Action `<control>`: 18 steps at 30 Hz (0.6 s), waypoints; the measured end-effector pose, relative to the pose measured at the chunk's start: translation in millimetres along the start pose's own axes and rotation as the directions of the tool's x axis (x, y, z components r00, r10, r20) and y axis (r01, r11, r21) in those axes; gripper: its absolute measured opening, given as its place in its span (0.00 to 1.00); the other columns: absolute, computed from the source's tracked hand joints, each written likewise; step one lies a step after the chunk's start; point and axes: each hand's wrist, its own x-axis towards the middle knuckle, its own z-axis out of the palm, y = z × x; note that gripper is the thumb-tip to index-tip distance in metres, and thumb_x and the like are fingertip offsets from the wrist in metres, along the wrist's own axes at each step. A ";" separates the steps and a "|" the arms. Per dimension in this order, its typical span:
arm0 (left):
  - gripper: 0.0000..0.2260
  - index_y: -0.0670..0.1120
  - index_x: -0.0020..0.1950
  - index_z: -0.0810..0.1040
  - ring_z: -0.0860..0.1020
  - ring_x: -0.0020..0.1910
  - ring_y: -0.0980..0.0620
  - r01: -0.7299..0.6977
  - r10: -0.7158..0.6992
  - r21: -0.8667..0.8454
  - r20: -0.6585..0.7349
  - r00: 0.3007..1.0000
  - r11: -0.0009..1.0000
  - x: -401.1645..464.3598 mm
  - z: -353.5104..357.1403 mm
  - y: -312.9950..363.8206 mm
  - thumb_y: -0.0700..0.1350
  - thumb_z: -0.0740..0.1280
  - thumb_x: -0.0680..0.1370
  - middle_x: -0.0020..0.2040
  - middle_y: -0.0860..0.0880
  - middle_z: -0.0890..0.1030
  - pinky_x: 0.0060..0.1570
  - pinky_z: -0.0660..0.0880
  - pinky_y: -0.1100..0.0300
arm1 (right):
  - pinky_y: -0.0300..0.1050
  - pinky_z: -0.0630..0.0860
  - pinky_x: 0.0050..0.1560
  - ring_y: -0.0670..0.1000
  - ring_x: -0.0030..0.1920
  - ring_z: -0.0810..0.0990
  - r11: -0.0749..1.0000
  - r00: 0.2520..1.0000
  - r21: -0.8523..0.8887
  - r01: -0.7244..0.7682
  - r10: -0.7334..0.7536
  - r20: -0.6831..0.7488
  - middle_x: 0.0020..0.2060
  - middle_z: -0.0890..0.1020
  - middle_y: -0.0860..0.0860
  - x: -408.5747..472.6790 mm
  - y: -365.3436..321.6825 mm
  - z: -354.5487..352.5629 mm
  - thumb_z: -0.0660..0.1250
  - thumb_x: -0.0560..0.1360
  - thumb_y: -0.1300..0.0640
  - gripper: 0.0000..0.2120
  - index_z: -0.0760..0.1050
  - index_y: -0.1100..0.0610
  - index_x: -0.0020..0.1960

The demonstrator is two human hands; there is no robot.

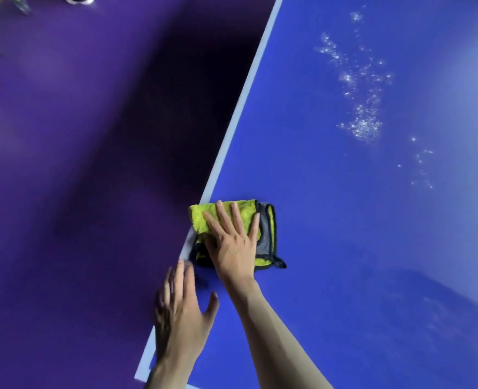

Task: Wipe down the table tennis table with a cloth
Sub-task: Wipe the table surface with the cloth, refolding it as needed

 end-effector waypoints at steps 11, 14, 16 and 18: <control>0.22 0.48 0.68 0.79 0.72 0.71 0.42 -0.163 0.162 -0.066 -0.025 0.986 0.984 -5.9 23.5 171.7 0.54 0.64 0.76 0.75 0.47 0.71 0.64 0.73 0.43 | 0.66 0.52 0.81 0.51 0.83 0.58 0.995 0.982 0.028 -0.092 0.095 -0.162 0.80 0.66 0.43 -78.1 210.5 -87.4 0.61 0.84 0.48 0.20 0.71 0.43 0.76; 0.22 0.51 0.69 0.79 0.70 0.73 0.41 -0.225 0.225 -0.071 -0.009 0.974 0.972 -11.6 33.4 229.9 0.55 0.63 0.76 0.76 0.47 0.70 0.66 0.72 0.42 | 0.64 0.53 0.81 0.50 0.83 0.56 0.988 0.972 0.052 -0.146 0.153 -0.180 0.81 0.65 0.43 -111.0 283.5 -117.5 0.63 0.84 0.51 0.21 0.71 0.44 0.76; 0.23 0.52 0.70 0.78 0.68 0.75 0.42 -0.252 0.254 -0.069 0.016 0.967 0.965 -15.1 41.4 266.2 0.56 0.62 0.77 0.77 0.48 0.69 0.67 0.71 0.40 | 0.62 0.53 0.81 0.50 0.83 0.55 0.979 0.958 0.070 -0.191 0.201 -0.204 0.81 0.65 0.43 -134.0 333.0 -139.2 0.66 0.84 0.54 0.21 0.71 0.44 0.76; 0.22 0.55 0.72 0.76 0.66 0.76 0.42 -0.264 0.267 -0.062 0.054 0.962 0.963 -18.8 50.9 296.9 0.56 0.63 0.78 0.78 0.49 0.68 0.68 0.70 0.37 | 0.62 0.55 0.81 0.50 0.83 0.57 0.968 0.940 0.092 -0.235 0.250 -0.231 0.80 0.66 0.44 -156.7 381.7 -159.5 0.66 0.84 0.56 0.21 0.72 0.45 0.76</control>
